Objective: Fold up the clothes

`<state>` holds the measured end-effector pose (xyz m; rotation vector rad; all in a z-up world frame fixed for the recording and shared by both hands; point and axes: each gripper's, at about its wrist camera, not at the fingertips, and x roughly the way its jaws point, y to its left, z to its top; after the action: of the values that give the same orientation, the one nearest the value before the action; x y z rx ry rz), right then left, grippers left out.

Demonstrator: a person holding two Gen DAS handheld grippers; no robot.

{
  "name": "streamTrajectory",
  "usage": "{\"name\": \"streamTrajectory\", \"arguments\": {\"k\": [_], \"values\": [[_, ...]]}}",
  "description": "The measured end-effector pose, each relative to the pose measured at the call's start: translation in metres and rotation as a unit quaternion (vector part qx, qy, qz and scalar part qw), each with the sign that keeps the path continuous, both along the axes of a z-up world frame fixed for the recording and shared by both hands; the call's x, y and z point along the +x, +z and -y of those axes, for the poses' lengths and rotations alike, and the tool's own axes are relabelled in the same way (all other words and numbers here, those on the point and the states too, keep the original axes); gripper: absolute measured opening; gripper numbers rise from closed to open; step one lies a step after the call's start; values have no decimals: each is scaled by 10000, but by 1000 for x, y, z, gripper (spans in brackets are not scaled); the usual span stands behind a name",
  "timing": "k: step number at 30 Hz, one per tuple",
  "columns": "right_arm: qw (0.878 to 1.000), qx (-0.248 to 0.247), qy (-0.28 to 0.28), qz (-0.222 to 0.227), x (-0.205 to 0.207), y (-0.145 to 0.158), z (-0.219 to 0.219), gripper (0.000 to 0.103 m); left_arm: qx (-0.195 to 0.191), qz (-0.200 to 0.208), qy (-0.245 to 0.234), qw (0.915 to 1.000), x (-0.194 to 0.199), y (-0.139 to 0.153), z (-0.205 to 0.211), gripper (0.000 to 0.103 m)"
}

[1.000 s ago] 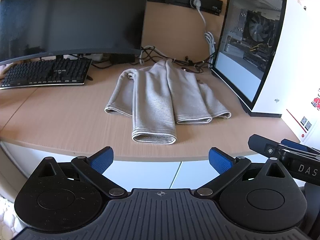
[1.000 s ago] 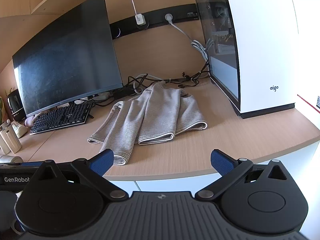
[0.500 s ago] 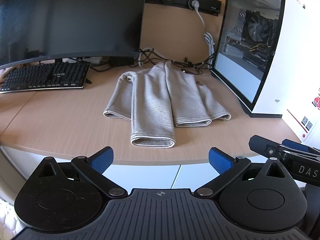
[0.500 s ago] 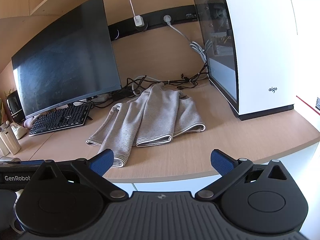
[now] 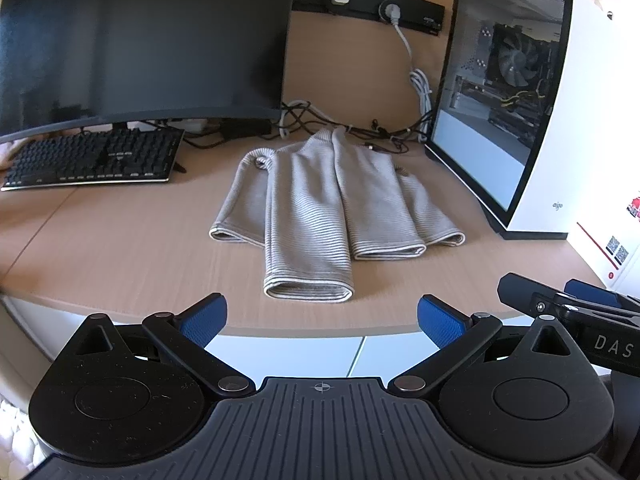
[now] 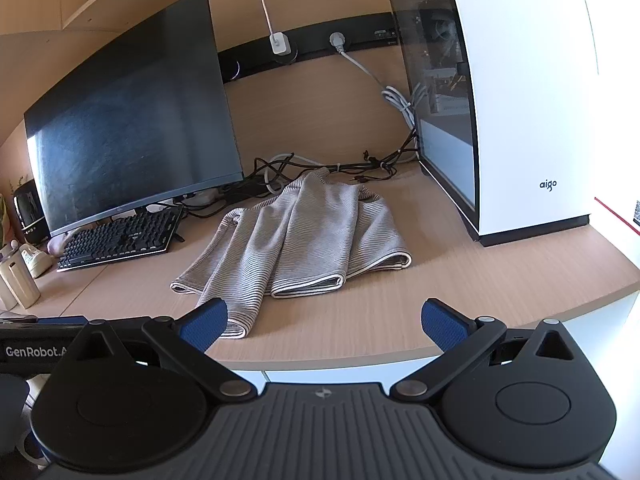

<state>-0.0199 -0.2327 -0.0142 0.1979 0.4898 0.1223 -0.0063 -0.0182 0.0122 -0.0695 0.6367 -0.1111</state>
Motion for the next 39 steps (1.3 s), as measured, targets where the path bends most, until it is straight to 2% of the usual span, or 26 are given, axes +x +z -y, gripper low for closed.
{"name": "streamTrajectory", "arguments": {"k": [39], "values": [[9999,-81,122,-26,-3,0,-15,103,-57,-2,113,9999,-4,1,-14,103]]}}
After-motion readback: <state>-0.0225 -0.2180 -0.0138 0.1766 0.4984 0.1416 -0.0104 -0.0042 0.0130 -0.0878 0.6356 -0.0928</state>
